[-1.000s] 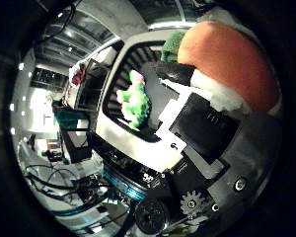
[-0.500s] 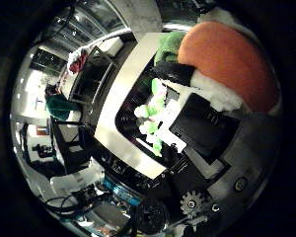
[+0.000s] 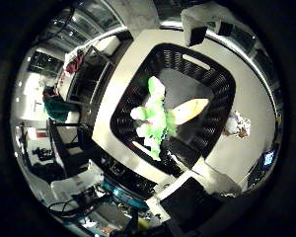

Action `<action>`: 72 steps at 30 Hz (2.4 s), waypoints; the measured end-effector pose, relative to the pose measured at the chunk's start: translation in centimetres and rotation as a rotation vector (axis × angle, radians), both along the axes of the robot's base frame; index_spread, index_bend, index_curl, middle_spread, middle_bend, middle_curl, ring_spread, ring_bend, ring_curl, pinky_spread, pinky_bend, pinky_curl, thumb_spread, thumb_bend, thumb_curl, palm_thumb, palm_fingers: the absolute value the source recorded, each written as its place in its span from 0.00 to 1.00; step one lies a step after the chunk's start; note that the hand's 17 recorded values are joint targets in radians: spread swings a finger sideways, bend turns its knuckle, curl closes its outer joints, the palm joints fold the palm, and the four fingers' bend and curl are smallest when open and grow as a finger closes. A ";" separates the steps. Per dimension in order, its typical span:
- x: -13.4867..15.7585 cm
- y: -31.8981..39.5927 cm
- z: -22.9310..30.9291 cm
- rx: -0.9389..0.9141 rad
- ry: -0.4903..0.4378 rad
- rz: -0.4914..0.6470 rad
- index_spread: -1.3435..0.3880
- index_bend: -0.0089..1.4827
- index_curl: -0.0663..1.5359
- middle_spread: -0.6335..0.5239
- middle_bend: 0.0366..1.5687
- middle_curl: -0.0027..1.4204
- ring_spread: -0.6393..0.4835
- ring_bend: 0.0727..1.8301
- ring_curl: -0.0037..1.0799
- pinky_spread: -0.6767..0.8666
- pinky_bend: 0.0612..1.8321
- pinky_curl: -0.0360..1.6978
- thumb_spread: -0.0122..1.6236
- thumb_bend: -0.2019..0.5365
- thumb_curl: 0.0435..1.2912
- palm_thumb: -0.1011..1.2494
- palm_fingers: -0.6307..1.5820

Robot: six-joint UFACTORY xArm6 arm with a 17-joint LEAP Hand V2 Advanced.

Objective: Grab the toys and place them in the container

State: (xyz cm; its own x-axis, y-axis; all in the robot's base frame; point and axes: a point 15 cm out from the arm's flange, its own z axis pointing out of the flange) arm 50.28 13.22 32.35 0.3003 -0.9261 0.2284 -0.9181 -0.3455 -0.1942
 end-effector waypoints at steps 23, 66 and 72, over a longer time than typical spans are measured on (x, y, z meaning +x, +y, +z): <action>-6.5 -26.2 -8.1 -0.023 0.152 -0.247 0.52 0.12 0.26 0.47 0.22 0.22 0.48 0.30 0.22 0.63 0.17 0.22 0.62 0.24 0.22 0.59 0.44; 4.1 -29.6 -23.7 -0.076 0.381 -0.156 0.54 0.11 0.21 0.43 0.18 0.24 0.48 0.30 0.23 0.60 0.22 0.17 0.60 0.23 0.20 0.51 0.54; 4.6 -29.8 -22.9 -0.080 0.359 -0.154 0.52 0.31 0.30 0.34 0.46 0.36 0.33 0.49 0.37 0.23 0.41 0.23 0.59 0.25 0.21 0.55 0.91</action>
State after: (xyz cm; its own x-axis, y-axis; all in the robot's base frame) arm 54.84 -16.60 9.49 0.2333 -0.9500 0.2076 -0.9649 -0.1998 0.1703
